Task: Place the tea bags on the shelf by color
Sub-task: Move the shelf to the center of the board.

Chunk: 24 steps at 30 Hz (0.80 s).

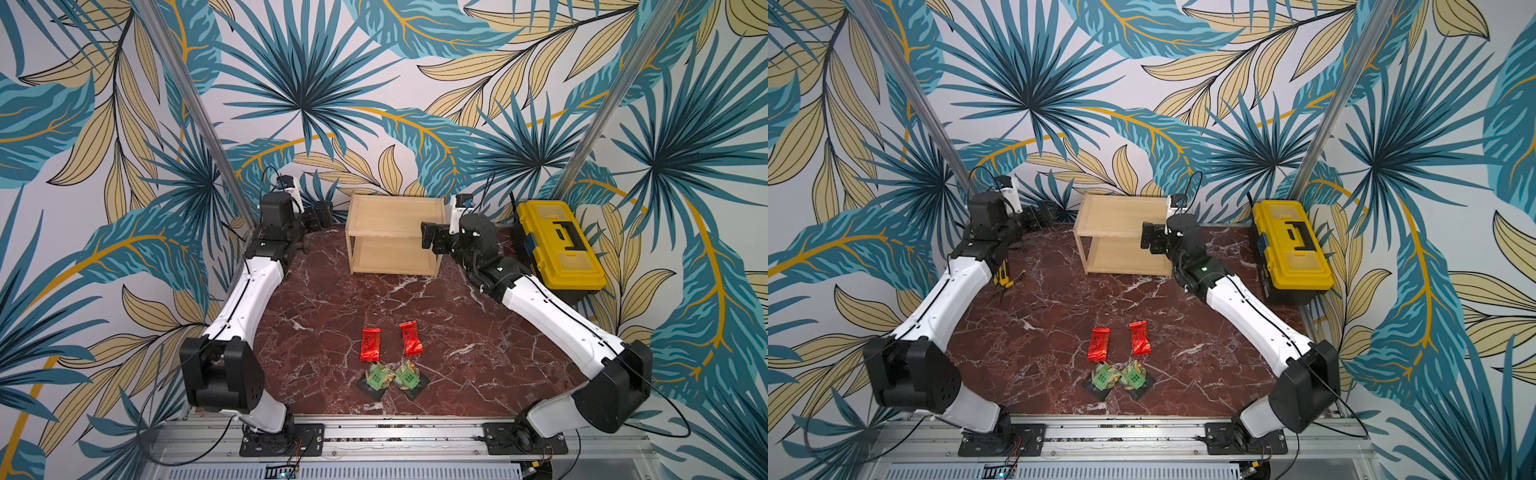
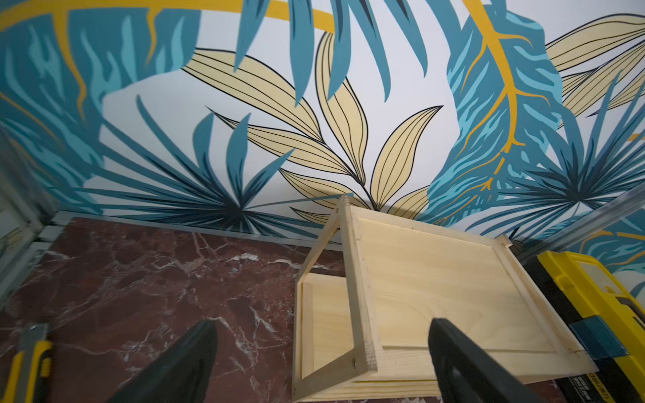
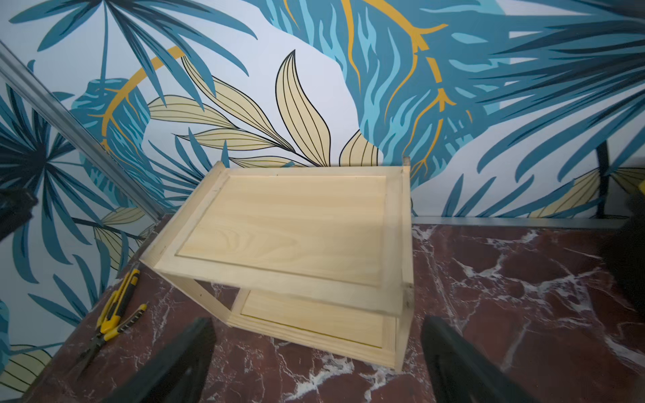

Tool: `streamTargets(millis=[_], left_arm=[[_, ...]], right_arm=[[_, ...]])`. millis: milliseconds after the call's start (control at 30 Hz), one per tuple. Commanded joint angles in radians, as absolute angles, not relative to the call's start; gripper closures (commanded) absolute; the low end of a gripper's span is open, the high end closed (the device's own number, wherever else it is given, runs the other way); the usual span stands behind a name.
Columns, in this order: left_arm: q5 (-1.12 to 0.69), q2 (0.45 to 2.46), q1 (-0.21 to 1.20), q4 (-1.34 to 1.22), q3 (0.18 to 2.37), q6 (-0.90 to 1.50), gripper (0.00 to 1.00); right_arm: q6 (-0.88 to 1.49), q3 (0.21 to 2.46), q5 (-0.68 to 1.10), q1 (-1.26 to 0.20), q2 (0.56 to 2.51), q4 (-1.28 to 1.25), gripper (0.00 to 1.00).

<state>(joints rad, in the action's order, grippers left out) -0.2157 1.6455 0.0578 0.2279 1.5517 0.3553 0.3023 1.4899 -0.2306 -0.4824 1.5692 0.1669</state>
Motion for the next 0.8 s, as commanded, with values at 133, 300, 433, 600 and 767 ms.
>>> streamTargets(millis=[133, 300, 433, 600, 767], left_arm=[[-0.445, 1.936, 0.082, 0.407, 1.854, 0.402, 0.09], [-0.481, 1.983, 0.099, 0.396, 1.874, 0.415, 0.10], [-0.527, 1.978, 0.103, 0.338, 1.807, 0.453, 0.15], [-0.585, 1.946, 0.123, 0.282, 1.721, 0.488, 0.22], [-0.571, 1.856, 0.133, 0.209, 1.617, 0.488, 0.22]], right_arm=[[0.445, 1.696, 0.111, -0.309, 1.753, 0.339, 0.04], [0.472, 1.755, 0.199, -0.265, 1.846, 0.335, 0.08], [0.482, 1.758, 0.230, -0.260, 1.895, 0.306, 0.09], [0.489, 1.758, 0.274, -0.258, 1.931, 0.288, 0.13], [0.467, 1.746, 0.270, -0.255, 1.929, 0.289, 0.14]])
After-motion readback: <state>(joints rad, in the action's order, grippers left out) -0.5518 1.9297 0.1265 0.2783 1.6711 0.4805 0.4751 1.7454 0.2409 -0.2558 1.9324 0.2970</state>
